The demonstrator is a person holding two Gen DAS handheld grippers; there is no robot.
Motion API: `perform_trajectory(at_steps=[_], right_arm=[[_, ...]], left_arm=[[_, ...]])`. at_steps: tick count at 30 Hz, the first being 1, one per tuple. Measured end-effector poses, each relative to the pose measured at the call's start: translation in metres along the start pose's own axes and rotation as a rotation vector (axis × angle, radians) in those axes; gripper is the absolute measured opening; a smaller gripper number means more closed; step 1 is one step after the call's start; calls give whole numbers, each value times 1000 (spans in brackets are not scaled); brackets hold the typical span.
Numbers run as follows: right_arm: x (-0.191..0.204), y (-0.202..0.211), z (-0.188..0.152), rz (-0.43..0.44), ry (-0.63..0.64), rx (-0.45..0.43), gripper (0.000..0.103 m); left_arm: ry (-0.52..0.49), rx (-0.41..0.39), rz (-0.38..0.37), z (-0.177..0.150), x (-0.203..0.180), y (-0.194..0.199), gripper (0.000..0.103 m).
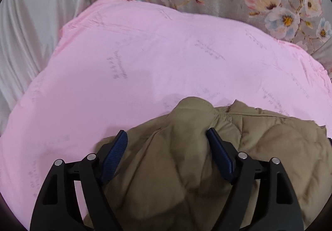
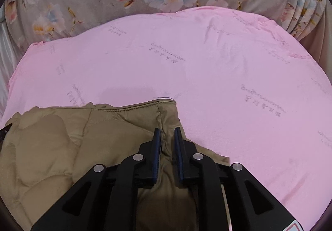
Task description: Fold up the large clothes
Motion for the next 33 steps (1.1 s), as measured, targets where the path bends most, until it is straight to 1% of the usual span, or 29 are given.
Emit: perform_trajectory(at_steps=[1, 3, 5, 6, 7, 8, 9, 10, 11, 12, 13, 15, 17, 21, 27, 33], right_arm=[[2, 14, 4, 5, -1, -25, 17], [21, 40, 13, 54, 23, -78, 19], [52, 56, 20, 112, 77, -105, 19], [73, 60, 22, 147, 113, -109, 19], [90, 60, 22, 176, 136, -106, 18], [108, 58, 22, 206, 159, -99, 17], [124, 55, 20, 223, 176, -89, 13], [138, 49, 17, 235, 189, -76, 12], [149, 43, 14, 241, 200, -62, 12], [158, 35, 9, 243, 208, -45, 12], [165, 24, 3, 239, 211, -20, 11], [167, 6, -9, 220, 203, 18, 11], [162, -10, -18, 221, 176, 44, 9], [154, -24, -25, 246, 129, 55, 6], [160, -30, -34, 202, 163, 19, 6], [157, -34, -36, 218, 148, 24, 6]], left_arm=[[-4, -21, -2, 3, 1, 15, 72], [-27, -64, -6, 12, -4, 41, 69], [-65, -103, -46, 24, -24, 65, 62], [-78, -104, -66, 27, -33, 69, 61], [-98, -99, -102, 29, -49, 73, 57], [-116, -91, -135, 30, -66, 74, 50], [-126, -85, -146, 30, -77, 72, 48], [-144, -77, -156, 29, -93, 67, 42], [-157, -69, -158, 26, -103, 61, 32], [-165, -54, -160, 23, -112, 53, 26], [-166, -21, -172, 18, -122, 40, 20], [-152, 16, -184, 8, -130, 23, 20], [-142, 33, -177, -3, -133, 6, 20], [-131, 14, -173, -13, -134, -6, 20], [-155, -22, -138, -19, -138, -14, 20], [-151, -27, -134, -22, -139, -18, 19]])
Point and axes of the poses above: each gripper's, at about its wrist camera, not at the fingertips, and y roughly against the way its jaws point, x to its left, z to its top, the point moved 6 cm from there along -y, roughly the way its jaws point, and after that the axes turned 3 degrees about -x, right-handed, at the moved point
